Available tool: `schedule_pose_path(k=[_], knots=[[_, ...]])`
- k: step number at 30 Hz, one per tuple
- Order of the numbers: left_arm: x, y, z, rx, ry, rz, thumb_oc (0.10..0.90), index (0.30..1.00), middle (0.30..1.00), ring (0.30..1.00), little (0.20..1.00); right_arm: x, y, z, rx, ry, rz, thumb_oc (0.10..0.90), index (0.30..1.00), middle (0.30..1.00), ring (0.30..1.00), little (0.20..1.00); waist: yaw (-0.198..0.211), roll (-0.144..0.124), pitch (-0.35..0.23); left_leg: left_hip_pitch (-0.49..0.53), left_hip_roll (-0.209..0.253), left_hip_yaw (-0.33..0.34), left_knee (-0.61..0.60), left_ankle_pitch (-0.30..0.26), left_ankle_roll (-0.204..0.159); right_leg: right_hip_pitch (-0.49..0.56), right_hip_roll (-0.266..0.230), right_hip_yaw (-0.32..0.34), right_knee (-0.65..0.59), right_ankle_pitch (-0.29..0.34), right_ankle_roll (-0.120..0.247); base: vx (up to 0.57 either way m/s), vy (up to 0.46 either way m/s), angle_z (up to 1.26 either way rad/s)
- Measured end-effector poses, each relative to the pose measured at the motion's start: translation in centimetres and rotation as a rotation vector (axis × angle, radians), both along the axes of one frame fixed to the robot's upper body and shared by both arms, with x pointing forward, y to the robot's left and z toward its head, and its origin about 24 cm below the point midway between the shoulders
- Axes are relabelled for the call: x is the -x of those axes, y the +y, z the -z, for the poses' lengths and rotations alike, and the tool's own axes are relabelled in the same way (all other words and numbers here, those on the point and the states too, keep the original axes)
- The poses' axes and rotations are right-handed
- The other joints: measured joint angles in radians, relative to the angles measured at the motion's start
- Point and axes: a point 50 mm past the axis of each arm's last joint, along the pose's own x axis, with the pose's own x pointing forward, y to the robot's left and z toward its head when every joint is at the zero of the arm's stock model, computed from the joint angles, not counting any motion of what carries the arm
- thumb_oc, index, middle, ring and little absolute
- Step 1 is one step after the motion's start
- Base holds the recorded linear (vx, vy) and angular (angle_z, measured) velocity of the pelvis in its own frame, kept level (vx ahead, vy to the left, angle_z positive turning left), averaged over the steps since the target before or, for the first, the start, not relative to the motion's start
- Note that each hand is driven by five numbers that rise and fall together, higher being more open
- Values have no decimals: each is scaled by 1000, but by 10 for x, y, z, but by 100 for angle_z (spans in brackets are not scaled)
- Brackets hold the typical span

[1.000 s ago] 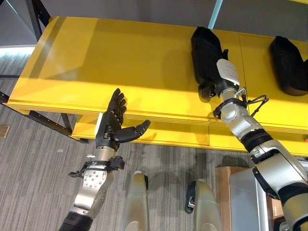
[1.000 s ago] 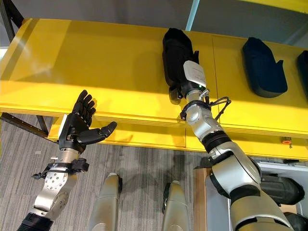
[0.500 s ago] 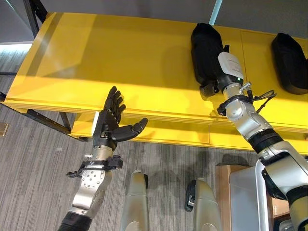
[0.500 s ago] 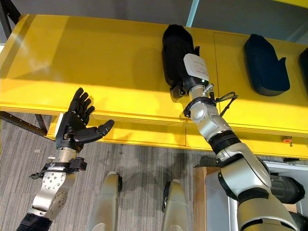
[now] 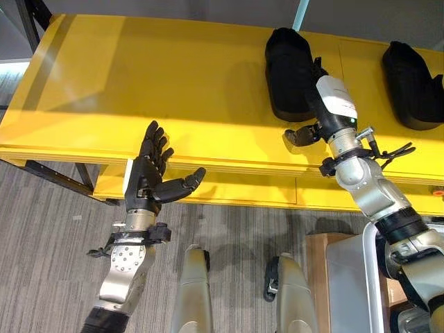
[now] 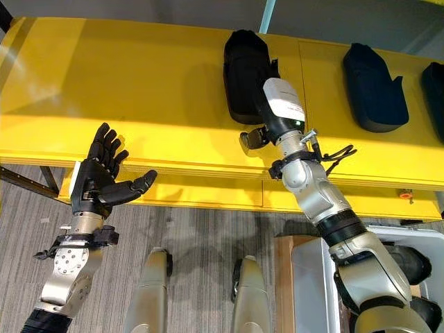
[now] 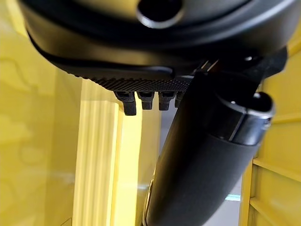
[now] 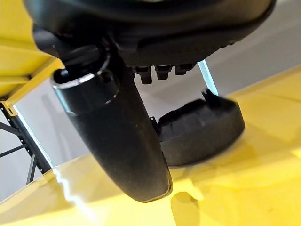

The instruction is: Move parts from the plastic box to the shelf.

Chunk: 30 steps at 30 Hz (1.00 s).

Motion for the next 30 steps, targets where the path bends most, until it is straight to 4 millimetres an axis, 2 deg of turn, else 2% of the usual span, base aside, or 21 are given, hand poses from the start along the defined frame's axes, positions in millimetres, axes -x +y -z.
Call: schedule_pose_path(k=[3,21,28,30], knots=[[3,4,0,-1,-1,-14,900,1000,1000,1000,1000,4,3,-2,10,-11,-23,900,1000,1000,1000,1000,-10,-1,1,0,4,0,0,0,-1,-1,2,1,0,0,0,2,-3,-1],[5,6,-1,-4,-4,-21,900,1000,1000,1000,1000,27,-5,-6,30,-56,-74,900,1000,1000,1000,1000,-11,-1,1,-1,14,-1,-1,-2,-3,-6,11,2,4,-2,-3,0,0,0],[10,10,-1,-3,-6,-37,900,1000,1000,1000,1000,57,-23,2,-38,-97,-72,900,1000,1000,1000,1000,-20,-2,0,2,18,1,-11,-2,-2,-4,13,2,-8,0,-3,15,-9,-1],[13,12,0,-9,-1,-50,900,1000,1000,1000,1000,68,-29,9,-109,-100,-71,900,1000,1000,1000,1000,-20,-5,-1,7,26,3,-22,-1,-3,1,20,-1,-21,6,-5,12,-9,-7]])
